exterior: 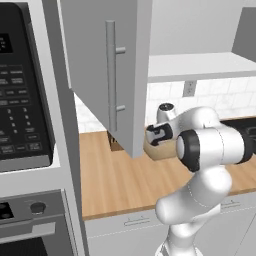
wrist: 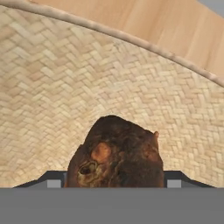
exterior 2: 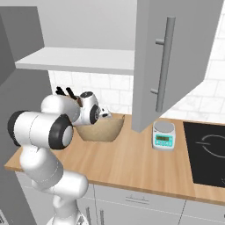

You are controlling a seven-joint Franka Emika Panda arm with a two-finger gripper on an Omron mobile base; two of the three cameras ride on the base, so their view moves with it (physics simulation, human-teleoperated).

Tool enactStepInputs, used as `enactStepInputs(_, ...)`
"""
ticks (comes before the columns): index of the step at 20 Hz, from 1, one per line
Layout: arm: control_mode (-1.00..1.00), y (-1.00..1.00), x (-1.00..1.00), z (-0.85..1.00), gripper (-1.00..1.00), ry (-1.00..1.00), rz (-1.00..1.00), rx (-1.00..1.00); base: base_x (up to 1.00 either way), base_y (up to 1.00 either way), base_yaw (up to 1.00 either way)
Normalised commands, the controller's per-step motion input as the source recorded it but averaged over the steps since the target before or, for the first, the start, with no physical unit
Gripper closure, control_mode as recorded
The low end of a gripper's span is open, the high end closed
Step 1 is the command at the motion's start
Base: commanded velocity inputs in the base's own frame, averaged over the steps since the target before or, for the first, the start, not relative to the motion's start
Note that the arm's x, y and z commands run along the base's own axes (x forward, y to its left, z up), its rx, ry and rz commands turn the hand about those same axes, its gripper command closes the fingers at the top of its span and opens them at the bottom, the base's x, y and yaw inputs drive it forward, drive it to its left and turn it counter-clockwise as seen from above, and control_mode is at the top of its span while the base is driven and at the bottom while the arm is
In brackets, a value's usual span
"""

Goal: Open the cabinet, pick up the bread from the cabinet and place it in the basket. Then move the basket to the dining counter.

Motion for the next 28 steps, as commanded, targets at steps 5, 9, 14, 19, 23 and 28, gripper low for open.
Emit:
enactStepInputs(5,-1.0,0.0,-0.26,-0.29,-1.0,-0.02,0.05,0.0,0.0,0.0,0.0)
enactStepInputs(9,-1.0,0.0,-0.55,-0.05,-1.0,-0.09,0.0,-0.01,0.0,0.0,0.0)
enactStepInputs(14,-1.0,0.0,-0.44,0.06,-1.0,-0.09,0.0,-0.01,0.0,0.0,0.0)
enactStepInputs(19,-1.0,0.0,-0.03,0.4,-1.0,0.0,0.0,0.0,0.0,0.0,0.0)
enactStepInputs(23,-1.0,0.11,-0.06,0.98,-1.0,0.03,-0.01,0.0,0.0,0.0,0.0)
enactStepInputs(28,-1.0,0.42,-0.73,0.44,-1.0,0.07,-0.05,0.04,0.0,0.0,0.0)
